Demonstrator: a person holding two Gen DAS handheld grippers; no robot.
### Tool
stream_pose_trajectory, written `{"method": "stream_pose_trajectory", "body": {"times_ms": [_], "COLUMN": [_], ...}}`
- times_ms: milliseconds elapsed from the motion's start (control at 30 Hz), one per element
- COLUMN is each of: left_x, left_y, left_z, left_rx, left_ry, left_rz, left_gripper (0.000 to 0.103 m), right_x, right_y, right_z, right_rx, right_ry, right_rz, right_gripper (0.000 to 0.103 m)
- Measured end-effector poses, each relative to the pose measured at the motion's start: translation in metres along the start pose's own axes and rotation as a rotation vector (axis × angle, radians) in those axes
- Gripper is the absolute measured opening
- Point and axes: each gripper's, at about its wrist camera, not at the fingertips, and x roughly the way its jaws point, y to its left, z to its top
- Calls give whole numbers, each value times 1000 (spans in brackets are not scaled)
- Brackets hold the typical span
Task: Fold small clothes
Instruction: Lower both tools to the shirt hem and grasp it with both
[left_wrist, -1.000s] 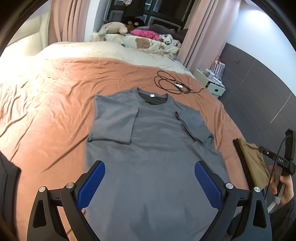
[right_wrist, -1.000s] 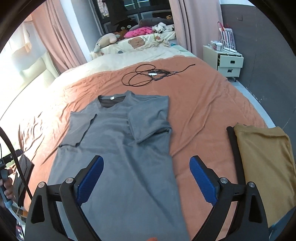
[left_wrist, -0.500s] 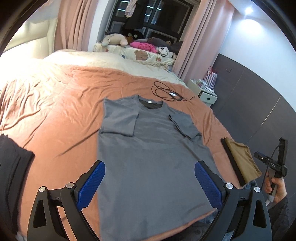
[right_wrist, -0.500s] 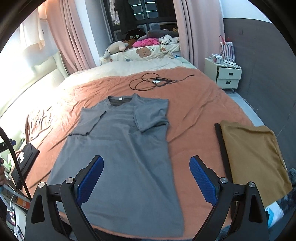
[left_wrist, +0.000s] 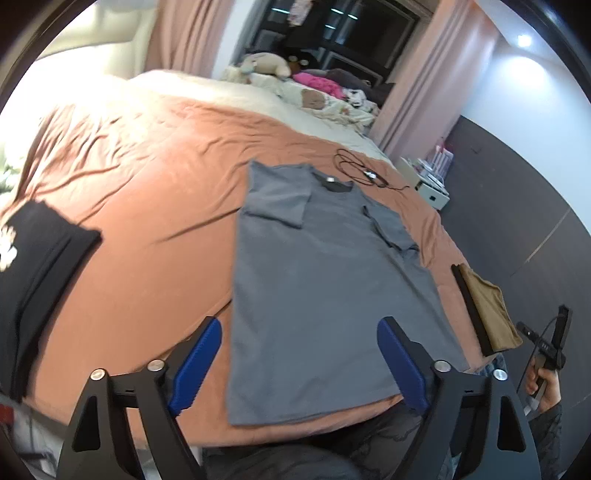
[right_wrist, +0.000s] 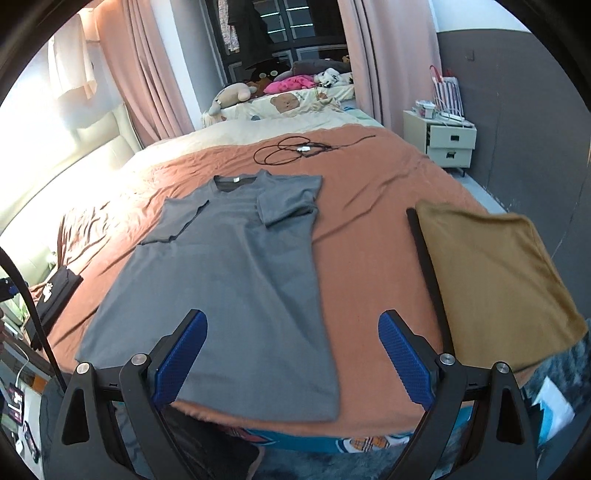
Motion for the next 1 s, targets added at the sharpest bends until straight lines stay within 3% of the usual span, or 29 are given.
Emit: {"method": "stream_pose_trajectory", "body": {"times_ms": [233, 333, 600, 867, 1000], "left_x": [15, 27, 58, 85, 97], "left_y": [46, 61, 91, 113, 118], "left_z": [-40, -60, -96, -121, -129], "left_rx": [-111, -148, -235, -353, -382], "left_ry": [19, 37, 76, 138, 182], "left_rz": [-34, -49, -54, -86, -31], "left_gripper": [78, 77, 64, 48, 36], "right_x": [-3, -1, 19, 54, 69], "right_y": [-18, -25, -49, -64, -71], "right_z": [-25, -34, -53, -66, -67], "right_rx": [66, 101, 192, 276, 315], "right_ry": [5, 15, 61, 109, 133], "right_rz": [25, 60, 73, 76, 83], "right_gripper": [94, 83, 79, 66, 57]}}
